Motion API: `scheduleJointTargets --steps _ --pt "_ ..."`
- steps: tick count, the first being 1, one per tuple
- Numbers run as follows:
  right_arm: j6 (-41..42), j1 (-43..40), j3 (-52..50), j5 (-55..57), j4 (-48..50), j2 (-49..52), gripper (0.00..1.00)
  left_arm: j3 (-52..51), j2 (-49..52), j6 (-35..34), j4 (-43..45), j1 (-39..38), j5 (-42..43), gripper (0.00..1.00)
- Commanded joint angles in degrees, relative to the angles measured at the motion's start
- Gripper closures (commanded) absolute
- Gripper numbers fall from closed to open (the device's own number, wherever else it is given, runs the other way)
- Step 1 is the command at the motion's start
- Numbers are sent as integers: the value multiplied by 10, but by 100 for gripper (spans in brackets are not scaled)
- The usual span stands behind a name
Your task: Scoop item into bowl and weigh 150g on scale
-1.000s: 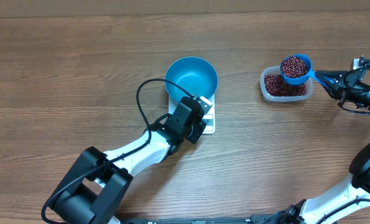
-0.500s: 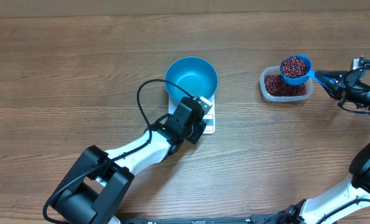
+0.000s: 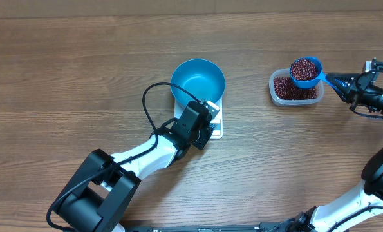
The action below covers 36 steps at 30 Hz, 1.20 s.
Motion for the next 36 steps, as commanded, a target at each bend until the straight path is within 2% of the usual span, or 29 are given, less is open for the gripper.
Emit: scheduleJointTargets --steps 1,36 --pt "-7 -3 -2 -21 2 -2 96 -2 9 -1 -2 2 5 96" --pt "-7 -3 -2 -20 -4 -2 96 -2 18 9 -17 2 -12 96"
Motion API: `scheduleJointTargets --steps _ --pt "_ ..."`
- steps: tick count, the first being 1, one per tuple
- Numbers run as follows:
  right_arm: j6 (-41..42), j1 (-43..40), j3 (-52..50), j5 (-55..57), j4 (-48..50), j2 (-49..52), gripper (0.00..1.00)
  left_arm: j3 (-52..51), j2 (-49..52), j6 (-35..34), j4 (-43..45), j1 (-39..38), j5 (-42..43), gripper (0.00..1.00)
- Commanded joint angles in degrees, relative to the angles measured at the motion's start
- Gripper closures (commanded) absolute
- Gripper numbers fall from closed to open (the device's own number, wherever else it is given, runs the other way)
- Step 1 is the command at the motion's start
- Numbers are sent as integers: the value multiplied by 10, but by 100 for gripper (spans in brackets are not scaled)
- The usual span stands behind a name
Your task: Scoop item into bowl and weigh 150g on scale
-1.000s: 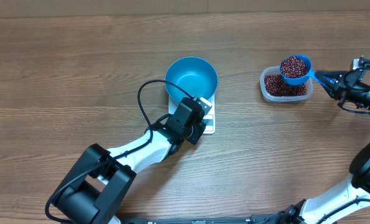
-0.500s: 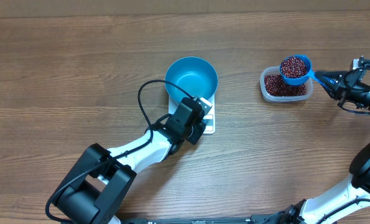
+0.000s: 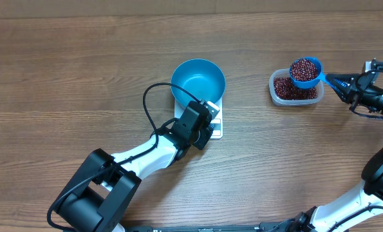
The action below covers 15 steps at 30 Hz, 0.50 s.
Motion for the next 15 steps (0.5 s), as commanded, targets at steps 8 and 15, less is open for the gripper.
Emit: scheduleJointTargets --steps 8,15 --pt "-7 -3 -2 -20 1 -2 96 -2 23 7 -2 2 -10 96" --pt "-7 -3 -2 -20 1 -2 96 -2 23 8 -2 2 -10 96"
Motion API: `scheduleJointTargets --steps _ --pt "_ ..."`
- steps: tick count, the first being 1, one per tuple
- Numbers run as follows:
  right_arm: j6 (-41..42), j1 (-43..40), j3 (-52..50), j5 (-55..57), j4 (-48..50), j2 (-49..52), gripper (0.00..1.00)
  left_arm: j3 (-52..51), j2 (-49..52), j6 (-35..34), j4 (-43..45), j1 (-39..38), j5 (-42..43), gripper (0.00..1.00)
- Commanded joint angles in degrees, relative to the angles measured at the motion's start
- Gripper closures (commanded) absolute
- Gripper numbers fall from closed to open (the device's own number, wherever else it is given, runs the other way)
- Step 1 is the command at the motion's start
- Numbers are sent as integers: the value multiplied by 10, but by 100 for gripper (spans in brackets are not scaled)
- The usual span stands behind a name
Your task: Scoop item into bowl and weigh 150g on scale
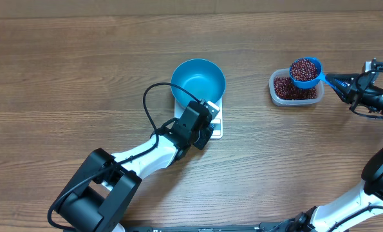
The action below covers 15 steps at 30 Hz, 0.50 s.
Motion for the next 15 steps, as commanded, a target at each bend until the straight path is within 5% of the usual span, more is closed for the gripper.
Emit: scheduleJointTargets --steps 1,15 --pt "-7 -3 -2 -20 1 -2 96 -3 21 8 -6 2 -10 96" --pt "-7 -3 -2 -1 -1 -2 96 -3 -129 7 -98 2 -13 96"
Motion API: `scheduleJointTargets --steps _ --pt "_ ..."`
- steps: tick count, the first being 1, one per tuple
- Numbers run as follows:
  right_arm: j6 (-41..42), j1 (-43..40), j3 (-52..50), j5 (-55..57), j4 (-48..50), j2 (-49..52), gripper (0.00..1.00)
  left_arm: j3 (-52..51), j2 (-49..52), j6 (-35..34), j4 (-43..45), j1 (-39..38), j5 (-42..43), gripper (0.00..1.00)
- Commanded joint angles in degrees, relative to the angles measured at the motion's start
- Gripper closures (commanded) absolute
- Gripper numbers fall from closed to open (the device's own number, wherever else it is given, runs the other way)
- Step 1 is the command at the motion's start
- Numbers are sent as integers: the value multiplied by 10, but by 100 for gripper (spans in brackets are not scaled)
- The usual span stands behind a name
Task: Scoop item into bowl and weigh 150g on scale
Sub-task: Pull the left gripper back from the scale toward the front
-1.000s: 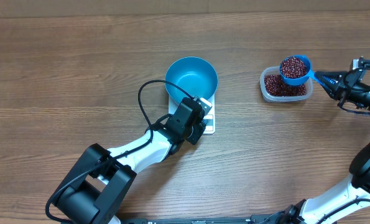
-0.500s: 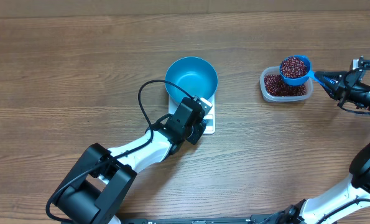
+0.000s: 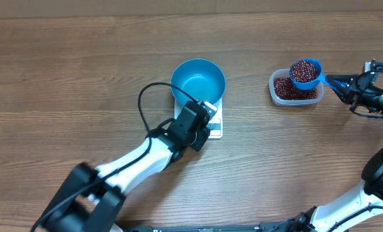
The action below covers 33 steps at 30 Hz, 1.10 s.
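An empty blue bowl [image 3: 198, 80] stands on a small white scale [image 3: 214, 120] near the table's middle. At the right, a clear tub of red beans [image 3: 296, 89] sits on the table. A blue scoop [image 3: 305, 72] heaped with red beans hangs over the tub's far right corner, its handle running right into my right gripper [image 3: 349, 86], which is shut on it. My left gripper [image 3: 199, 122] lies at the scale's near left side, over its front edge; its fingers are hidden under the wrist, so their state does not show.
A black cable [image 3: 146, 103] loops up from the left arm beside the bowl. The right arm's base [image 3: 381, 174] fills the lower right corner. Bare wooden tabletop [image 3: 82, 71] stretches to the left and back.
The left arm's rear links have shifted left and lower and look blurred; its gripper stays at the scale. The scoop and right gripper have not moved.
At every earlier moment the filled scoop hung over the bean tub in my right gripper and my left gripper rested at the scale beside the empty bowl. Only the left arm's body has shifted by now.
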Motion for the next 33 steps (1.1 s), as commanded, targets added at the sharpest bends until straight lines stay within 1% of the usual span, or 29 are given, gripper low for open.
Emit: scheduleJointTargets --steps 1,4,5,6,7,8,9,10,13,19,25,33 --pt "-7 -3 -2 -18 0 -2 96 -1 -73 5 -32 2 3 96" --pt "-7 -3 -2 -18 0 -2 96 -1 -112 5 -65 2 21 96" --pt "-7 -3 -2 -18 0 -2 96 -1 -123 5 -77 2 21 90" --pt "-7 -3 -2 -18 0 -2 96 -1 -132 5 -91 2 21 71" --pt "-7 -3 -2 -18 0 -2 96 -1 -136 5 -101 2 21 46" --pt "-7 -3 -2 -18 -1 -2 96 -1 -140 5 -112 2 21 17" --pt "-7 -3 -2 -18 -2 -2 96 -1 -141 5 -124 2 21 2" --pt "-7 -3 -2 -18 -2 -2 96 -1 -141 5 -133 2 21 0" --pt "-7 -3 -2 -18 -2 -2 96 -1 -141 0 -154 2 21 0" --pt "-7 -3 -2 -18 -2 -2 96 -1 -152 -10 -162 2 21 0" --pt "-7 -3 -2 -18 -5 -2 96 -1 -211 -8 -207 2 18 0" --pt "-7 -3 -2 -18 -17 -2 96 -1 -294 -8 -246 2 18 0"
